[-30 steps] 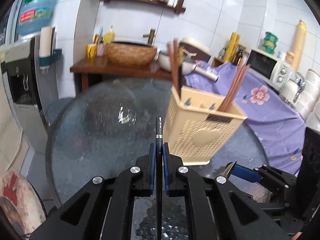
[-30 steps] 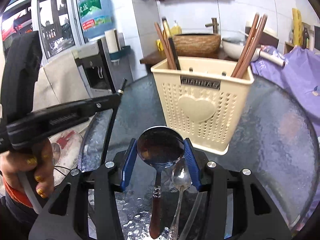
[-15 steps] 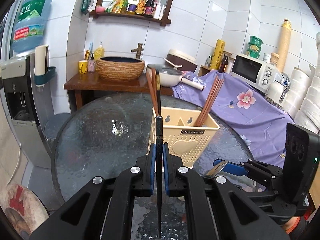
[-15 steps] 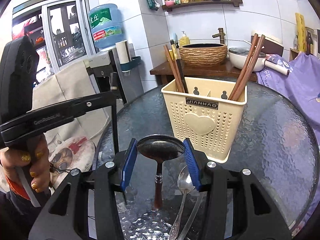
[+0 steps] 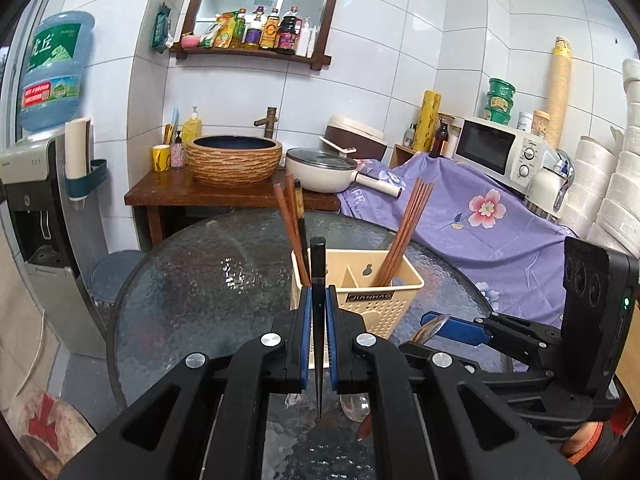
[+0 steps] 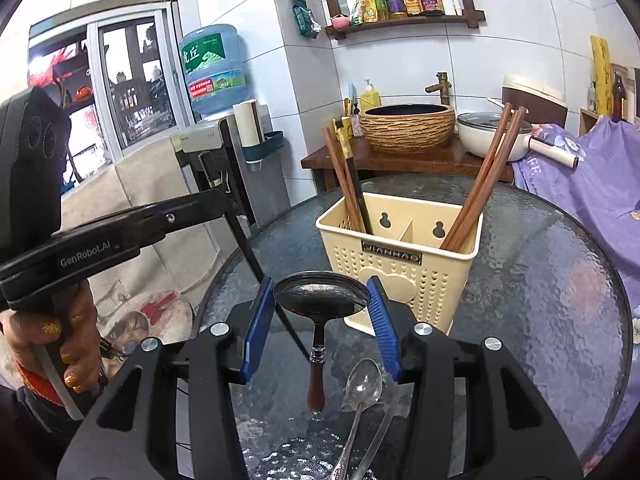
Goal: Organize utensils
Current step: 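Lift the chopstick and spoon and carry them above the cream holder, then lower the chopstick and spoon into the holder and open both tools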
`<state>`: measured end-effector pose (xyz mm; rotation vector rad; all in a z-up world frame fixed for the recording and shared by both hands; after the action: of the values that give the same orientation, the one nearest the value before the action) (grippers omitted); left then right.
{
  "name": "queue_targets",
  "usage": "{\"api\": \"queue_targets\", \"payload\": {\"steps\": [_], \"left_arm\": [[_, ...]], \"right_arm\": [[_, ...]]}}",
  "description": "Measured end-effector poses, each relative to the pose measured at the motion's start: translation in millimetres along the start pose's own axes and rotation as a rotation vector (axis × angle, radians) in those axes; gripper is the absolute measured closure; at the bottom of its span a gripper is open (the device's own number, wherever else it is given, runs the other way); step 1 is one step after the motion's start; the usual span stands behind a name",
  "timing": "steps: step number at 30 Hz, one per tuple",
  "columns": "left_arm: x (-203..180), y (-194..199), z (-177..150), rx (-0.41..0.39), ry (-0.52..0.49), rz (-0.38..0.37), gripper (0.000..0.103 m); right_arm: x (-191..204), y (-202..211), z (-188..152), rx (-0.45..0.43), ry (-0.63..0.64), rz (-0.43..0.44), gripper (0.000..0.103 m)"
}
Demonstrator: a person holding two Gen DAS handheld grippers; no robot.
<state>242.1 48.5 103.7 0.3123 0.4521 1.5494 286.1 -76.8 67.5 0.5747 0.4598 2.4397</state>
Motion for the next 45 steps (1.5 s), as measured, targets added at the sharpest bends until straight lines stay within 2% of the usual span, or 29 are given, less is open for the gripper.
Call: {"api": "queue_targets", "payload": {"steps": [6, 10, 13, 17, 21, 25, 27, 33, 38, 45], "left_arm": [[-8.0, 9.2, 23.6, -0.023, -0.02, -0.045, 0.096], [-15.1, 20.5, 55.7, -0.051, -0.025, -0.095, 0.096], [-18.5, 30.9, 86.7, -0.093, -0.02, -0.117, 0.096], [-22.1, 37.3, 128.3, -0.152, -0.003, -0.107, 0.096], [-26.0, 22.4, 152.6, -0.17, 0.007, -0.065, 0.096], [-26.5, -8.0, 147.4, -0.138, 0.017, -0.027, 0.096], [-25.0, -29.4, 134.6, -0.099, 0.028, -0.011, 0.096], [-21.4, -76.3, 94.8, 0.003, 0.039, 0.002, 0.096], [-19.9, -90.4, 72.8, 0.037, 0.034, 0.008, 0.096], [-10.4, -109.5, 46.2, 0.089, 0.054, 0.022, 0.096]], "right_arm": [[-5.3, 13.6, 25.1, -0.027, -0.018, 0.031, 0.056], [-5.3, 26.9, 54.2, -0.055, -0.007, 0.043, 0.056], [-5.6, 43.6, 87.8, -0.116, 0.031, 0.01, 0.056], [-9.8, 53.7, 126.9, -0.163, 0.048, -0.02, 0.056], [-20.2, 51.8, 154.1, -0.206, 0.07, -0.093, 0.056], [-37.8, 37.6, 152.0, -0.211, 0.081, -0.16, 0.056], [-48.5, 24.0, 141.2, -0.192, 0.083, -0.19, 0.056], [-75.4, -10.6, 102.5, -0.128, 0.048, -0.202, 0.056], [-79.5, -27.0, 74.6, -0.099, 0.062, -0.216, 0.056], [-82.0, -32.7, 55.9, -0.1, 0.079, -0.224, 0.056]]}}
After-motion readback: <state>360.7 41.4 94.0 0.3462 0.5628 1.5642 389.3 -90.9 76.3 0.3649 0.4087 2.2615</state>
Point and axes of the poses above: each gripper's, at about its wrist camera, not at the fingertips, and y roughly against the way its jaws point, x to its left, z to its top, the point moved 6 cm from there along -y, roughly the way its jaws point, and after that the axes turned 10 degrees about z, right-handed, at the moved point
